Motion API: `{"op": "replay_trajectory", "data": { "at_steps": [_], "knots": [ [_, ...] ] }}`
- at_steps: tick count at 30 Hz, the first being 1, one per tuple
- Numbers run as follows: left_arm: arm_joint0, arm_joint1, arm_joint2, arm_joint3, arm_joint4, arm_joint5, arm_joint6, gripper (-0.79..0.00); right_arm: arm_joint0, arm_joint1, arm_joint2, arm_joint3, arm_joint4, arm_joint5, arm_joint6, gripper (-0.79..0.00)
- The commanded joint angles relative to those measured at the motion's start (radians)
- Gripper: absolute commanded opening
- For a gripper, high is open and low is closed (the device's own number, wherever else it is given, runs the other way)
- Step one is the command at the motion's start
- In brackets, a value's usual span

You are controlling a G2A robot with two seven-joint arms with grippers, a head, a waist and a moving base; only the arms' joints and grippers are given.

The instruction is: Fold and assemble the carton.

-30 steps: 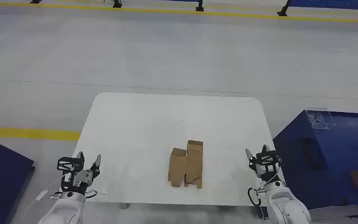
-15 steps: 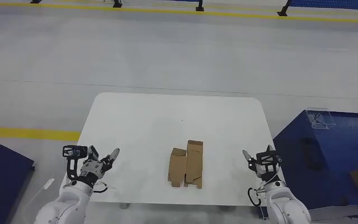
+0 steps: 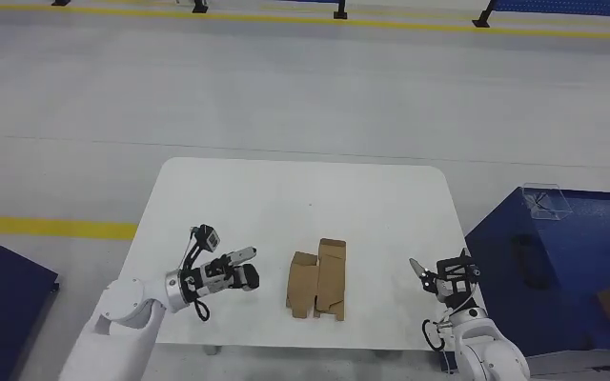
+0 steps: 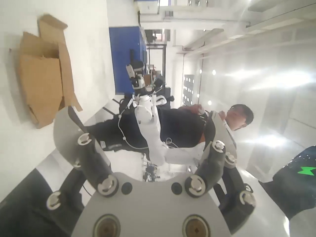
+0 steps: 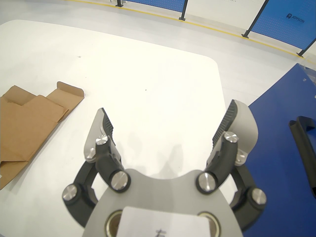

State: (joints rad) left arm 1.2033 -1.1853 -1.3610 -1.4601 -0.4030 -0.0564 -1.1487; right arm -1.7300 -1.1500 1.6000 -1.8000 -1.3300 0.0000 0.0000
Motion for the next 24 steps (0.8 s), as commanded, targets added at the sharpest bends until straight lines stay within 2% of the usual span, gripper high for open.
{"op": "replay_trajectory", "data": {
  "at_steps": [1, 5, 8, 12, 16, 21, 23, 24],
  "knots": [
    [-0.045, -0.008, 0.071, 0.06, 0.059, -0.037, 0.008, 0.0, 0.0, 0.0, 0.0, 0.0, 0.0, 0.0, 0.0, 0.0],
    [-0.116, -0.03, 0.188, 0.17, 0.176, -0.127, 0.116, 0.0, 0.0, 0.0, 0.0, 0.0, 0.0, 0.0, 0.0, 0.0],
    [-0.176, -0.048, 0.264, 0.268, 0.218, -0.181, 0.133, 0.0, 0.0, 0.0, 0.0, 0.0, 0.0, 0.0, 0.0, 0.0],
    [-0.222, -0.068, 0.334, 0.365, 0.278, -0.246, 0.199, 0.0, 0.0, 0.0, 0.0, 0.0, 0.0, 0.0, 0.0, 0.0],
    [-0.25, -0.087, 0.391, 0.425, 0.302, -0.268, 0.231, -0.006, 0.0, 0.0, 0.0, 0.0, 0.0, 0.0, 0.0, 0.0],
    [-0.278, -0.105, 0.434, 0.477, 0.303, -0.289, 0.245, -0.228, 0.0, 0.0, 0.0, 0.0, 0.0, 0.0, 0.0, 0.0],
    [-0.289, -0.111, 0.446, 0.498, 0.313, -0.297, 0.261, -0.422, 0.0, 0.0, 0.0, 0.0, 0.0, 0.0, 0.0, 0.0],
    [-0.293, -0.114, 0.454, 0.507, 0.321, -0.302, 0.272, -0.576, 0.0, 0.0, 0.0, 0.0, 0.0, 0.0, 0.0, 0.0]
  ]
}}
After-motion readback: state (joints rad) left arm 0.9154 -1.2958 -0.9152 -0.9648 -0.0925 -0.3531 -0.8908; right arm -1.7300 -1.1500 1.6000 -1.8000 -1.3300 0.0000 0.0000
